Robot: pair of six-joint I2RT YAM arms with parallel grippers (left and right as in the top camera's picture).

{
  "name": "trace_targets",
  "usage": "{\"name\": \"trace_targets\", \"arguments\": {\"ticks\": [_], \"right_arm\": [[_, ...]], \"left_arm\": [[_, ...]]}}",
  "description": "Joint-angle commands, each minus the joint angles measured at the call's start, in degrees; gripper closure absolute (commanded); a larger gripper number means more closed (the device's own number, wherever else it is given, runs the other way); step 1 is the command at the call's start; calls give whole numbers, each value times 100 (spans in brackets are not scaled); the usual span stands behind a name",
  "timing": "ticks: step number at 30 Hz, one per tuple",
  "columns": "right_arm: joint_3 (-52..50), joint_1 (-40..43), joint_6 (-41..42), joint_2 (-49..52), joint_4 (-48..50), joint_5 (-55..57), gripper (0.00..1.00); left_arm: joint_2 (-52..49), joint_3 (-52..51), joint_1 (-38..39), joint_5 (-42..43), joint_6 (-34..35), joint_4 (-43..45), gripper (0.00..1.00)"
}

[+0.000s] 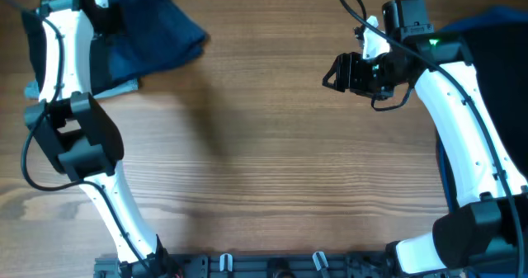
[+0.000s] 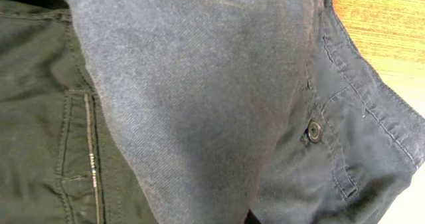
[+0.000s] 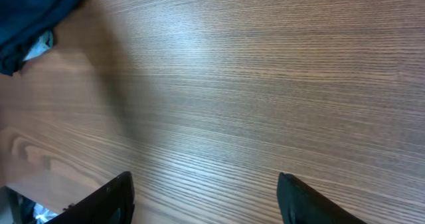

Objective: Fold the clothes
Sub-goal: 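Carry the folded blue pants with the left gripper onto the black stack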

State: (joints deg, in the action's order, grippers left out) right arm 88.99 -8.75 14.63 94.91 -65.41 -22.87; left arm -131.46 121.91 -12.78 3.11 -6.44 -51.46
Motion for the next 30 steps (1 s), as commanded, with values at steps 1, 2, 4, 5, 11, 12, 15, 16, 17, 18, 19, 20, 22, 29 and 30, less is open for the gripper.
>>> {"name": "trace_targets", "arguments": {"ticks": [1,2,4,5,11,12,15,16,17,18,19,20,22,29,30], "right_arm": [[-52,-39,-107,-83,-2,59,30],[-52,-39,-109,-83,-7,59,30],[-52,-39,-114,-83,-24,61,31],[-52,-39,-109,-83,-33,61,30],[-52,-39,-116,-83,-109,61,30],[-52,-39,-116,-83,-118,61,30],[-52,-39,-114,-83,-127,61,30],[-52,-39,-116,-83,-131,63,30],[-52,-39,-116,-83,-133,61,30],[-52,-39,-114,-83,-131,61,30],[-52,-39,-111,-83,-131,61,30],[-52,-39,-114,-83,-131,61,30],[-52,-39,-107,-83,-131,61,30],[-52,-39,-111,-83,-133,61,30],[-52,-39,-109,-83,-136,61,30]], "left_arm": [[588,197,-26,87,-85,81,96],[708,197,-31,59,-85,103,96],[846,197,-37,-28,-85,151,96],[905,199,-37,-101,-85,170,96],[1008,197,-258,-190,-83,177,96],[1008,197,-313,-188,-83,192,96],[1008,197,-479,-186,-83,245,96],[1008,197,-570,-138,-83,243,95],[1008,197,-645,-55,-83,243,94],[1008,197,-717,35,-81,240,94],[1008,197,-780,116,-76,234,94],[1008,197,-831,164,-61,234,94],[1008,197,-955,240,-61,188,93],[979,197,-1231,240,-61,127,90],[975,197,-1259,243,-61,127,89]]}}
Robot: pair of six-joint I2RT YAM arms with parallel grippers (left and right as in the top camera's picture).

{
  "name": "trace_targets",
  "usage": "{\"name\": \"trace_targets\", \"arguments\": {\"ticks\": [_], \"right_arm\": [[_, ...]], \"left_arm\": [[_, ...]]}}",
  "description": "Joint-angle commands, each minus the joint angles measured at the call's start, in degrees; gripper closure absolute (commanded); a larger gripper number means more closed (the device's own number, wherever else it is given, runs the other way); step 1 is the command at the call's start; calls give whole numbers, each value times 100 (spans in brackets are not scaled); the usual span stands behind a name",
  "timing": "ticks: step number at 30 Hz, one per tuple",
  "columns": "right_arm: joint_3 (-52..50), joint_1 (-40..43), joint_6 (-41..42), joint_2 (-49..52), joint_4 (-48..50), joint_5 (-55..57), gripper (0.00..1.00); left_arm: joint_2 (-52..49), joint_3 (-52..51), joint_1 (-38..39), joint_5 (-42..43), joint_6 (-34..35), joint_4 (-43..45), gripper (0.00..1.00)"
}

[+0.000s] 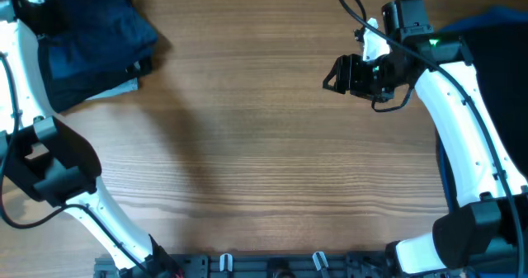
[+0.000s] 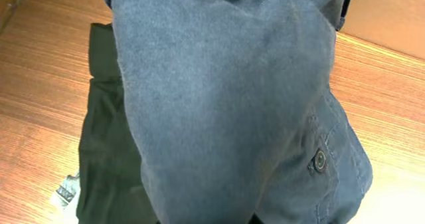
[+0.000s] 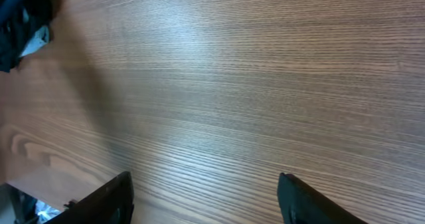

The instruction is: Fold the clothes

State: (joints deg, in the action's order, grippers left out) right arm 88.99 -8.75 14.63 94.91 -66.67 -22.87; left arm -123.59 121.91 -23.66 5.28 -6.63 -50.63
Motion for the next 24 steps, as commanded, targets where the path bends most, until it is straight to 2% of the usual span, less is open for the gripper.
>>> {"name": "trace_targets", "arguments": {"ticks": [1,2,4,6,10,13,21,24], "right_arm": [[-52,-39,-107,-83,-15,59,30],[-52,-39,-109,-83,-22,59,30],[-52,-39,-107,-83,-24,59,30],[-52,-39,-105,-83,-24,59,30],[-52,-39,-98,-83,-28,59,30],[-52,-39,-98,-83,-31,59,30],[-52,-39,-96,-83,-48,59,30],[-52,-39,-92,-83,-57,57,30]], "left_arm": [[186,195,-205,31,-42,39,88],[186,195,-229,55,-42,33,87],[168,179,-286,90,-44,24,94],[144,179,-304,87,-44,24,93],[33,177,-363,87,-44,13,73],[-52,175,-385,87,-44,22,74],[-236,175,-507,195,103,44,69],[-267,175,-505,476,118,52,74]]}}
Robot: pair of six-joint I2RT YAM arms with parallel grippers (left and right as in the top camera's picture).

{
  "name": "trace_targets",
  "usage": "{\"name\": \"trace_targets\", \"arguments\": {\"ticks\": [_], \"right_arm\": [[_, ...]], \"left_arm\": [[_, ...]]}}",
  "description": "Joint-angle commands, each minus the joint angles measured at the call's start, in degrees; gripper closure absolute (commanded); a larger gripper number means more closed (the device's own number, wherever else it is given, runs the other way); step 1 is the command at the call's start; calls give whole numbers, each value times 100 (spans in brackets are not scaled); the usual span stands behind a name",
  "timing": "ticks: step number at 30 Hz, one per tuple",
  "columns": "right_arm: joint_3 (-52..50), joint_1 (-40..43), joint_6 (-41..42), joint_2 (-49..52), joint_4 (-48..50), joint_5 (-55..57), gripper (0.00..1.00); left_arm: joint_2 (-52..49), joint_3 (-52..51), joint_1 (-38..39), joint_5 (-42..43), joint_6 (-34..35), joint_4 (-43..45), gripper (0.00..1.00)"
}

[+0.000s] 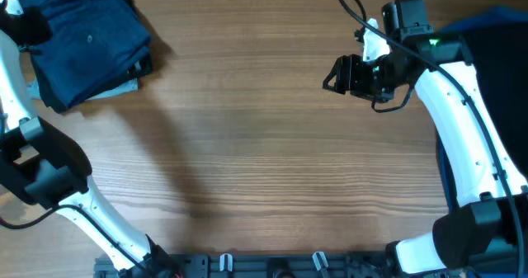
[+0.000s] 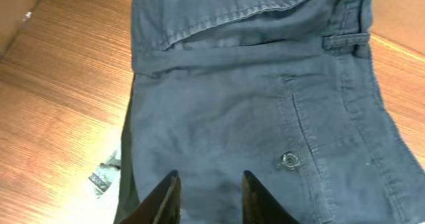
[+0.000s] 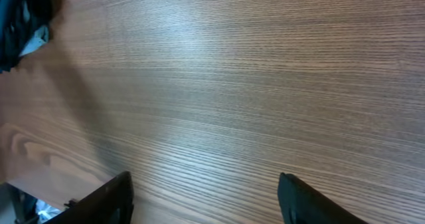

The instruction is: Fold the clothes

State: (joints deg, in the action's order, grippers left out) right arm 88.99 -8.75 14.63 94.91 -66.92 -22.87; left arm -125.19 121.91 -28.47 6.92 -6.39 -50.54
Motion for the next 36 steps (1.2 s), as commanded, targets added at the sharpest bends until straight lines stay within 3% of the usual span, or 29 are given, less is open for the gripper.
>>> {"name": "trace_targets", "arguments": {"ticks": [1,4,5,7,8,13,15,17,22,28,36], "right_arm": [[-52,-39,-92,-83,-44,57,30],[-52,-39,-92,-83,-39,57,30],[-52,-39,-94,-83,-39,57,30],[-52,-39,-90,-83,-15,59,30],[-52,-39,-92,-81,2,57,30],[-52,-39,-87,-74,-11,59,30],[-52,-39,-26,-74,-26,59,30],[-52,-39,59,-74,-24,59,30],[-52,-39,210,-74,-26,59,30],[-52,-39,205,-74,28,63,29],[-52,-39,192,-72,-26,61,29]], "left_arm": [[-116,175,-26,310,149,109,76],[-192,175,-26,310,713,649,78],[-223,175,-24,310,850,831,73],[-378,175,-2,304,1034,1300,50],[-474,175,13,258,1034,1517,44],[-1172,175,59,-208,1034,2409,41],[-1517,175,61,-227,1036,2804,54],[-1838,175,61,-251,1165,3132,95],[-2223,177,66,-249,1158,3303,96],[-1056,188,297,356,1189,3434,96],[-1220,186,1040,-98,1453,4002,96]]}}
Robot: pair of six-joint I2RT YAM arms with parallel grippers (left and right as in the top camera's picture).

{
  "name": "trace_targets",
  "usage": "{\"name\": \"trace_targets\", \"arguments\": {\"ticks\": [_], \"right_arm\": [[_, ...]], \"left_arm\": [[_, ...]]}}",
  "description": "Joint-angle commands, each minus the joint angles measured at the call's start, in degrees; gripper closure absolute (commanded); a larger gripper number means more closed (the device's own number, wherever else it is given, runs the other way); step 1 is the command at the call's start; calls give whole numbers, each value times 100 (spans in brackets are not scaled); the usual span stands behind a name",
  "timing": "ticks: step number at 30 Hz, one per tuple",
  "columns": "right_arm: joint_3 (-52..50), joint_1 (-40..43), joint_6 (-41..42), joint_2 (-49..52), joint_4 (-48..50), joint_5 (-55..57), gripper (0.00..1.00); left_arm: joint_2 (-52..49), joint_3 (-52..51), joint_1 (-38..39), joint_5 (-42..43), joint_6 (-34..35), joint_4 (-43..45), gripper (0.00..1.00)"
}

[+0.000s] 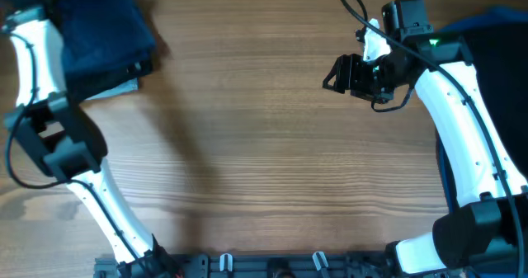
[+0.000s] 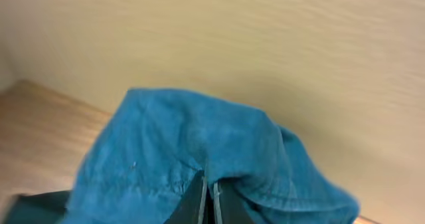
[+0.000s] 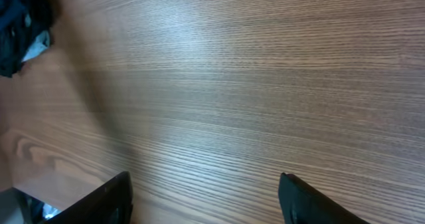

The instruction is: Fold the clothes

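A heap of dark blue trousers (image 1: 107, 26) lies at the table's far left corner, over a paler garment edge (image 1: 124, 87). In the left wrist view the cloth (image 2: 153, 137) looks bright blue and humped against a pale wall. My left gripper (image 2: 208, 181) is shut at its edge, with creases gathering at the fingertips. In the overhead view the left gripper itself is hidden at the top left corner. My right gripper (image 1: 332, 73) (image 3: 204, 183) hangs open over bare wood, holding nothing.
The wooden table (image 1: 264, 162) stretches between the arms. More dark clothing (image 1: 499, 47) lies along the right edge behind the right arm. The right wrist view catches the blue heap with a white label (image 3: 26, 38) at its upper left.
My left gripper was open above the flat folded trousers. Now it is shut at the cloth's edge, the view looks sideways at the wall, and the heap looks humped. The right arm has not moved.
The blue trousers hung draped over my left gripper above a dark garment at the far left. They were then further left, then lay flat on the pile with the gripper open. Now the gripper is shut at the cloth again. The right gripper stayed open throughout.
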State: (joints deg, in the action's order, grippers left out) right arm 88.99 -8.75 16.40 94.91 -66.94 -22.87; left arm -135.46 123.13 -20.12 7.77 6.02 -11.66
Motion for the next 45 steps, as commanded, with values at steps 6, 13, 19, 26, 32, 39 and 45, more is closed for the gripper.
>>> {"name": "trace_targets", "arguments": {"ticks": [6,13,19,26,32,39,45], "right_arm": [[-52,-39,13,-74,-20,63,29],[-52,-39,11,-74,-20,63,28],[-52,-39,9,-72,7,63,28],[-52,-39,-70,-72,-7,61,28],[-52,-39,-138,-72,-96,61,28],[-52,-39,-286,-72,-306,61,28],[-52,-39,-271,-72,-302,59,28]], "left_arm": [[-643,63,195,-728,195,-94,96],[-605,63,127,-2046,199,-280,96],[-356,63,199,-3469,197,-319,96],[-223,63,105,-3150,197,-459,0],[-103,63,70,-3136,525,-1517,0],[7,63,-601,-243,789,-2944,3],[343,63,-1134,111,496,-3578,4]]}}
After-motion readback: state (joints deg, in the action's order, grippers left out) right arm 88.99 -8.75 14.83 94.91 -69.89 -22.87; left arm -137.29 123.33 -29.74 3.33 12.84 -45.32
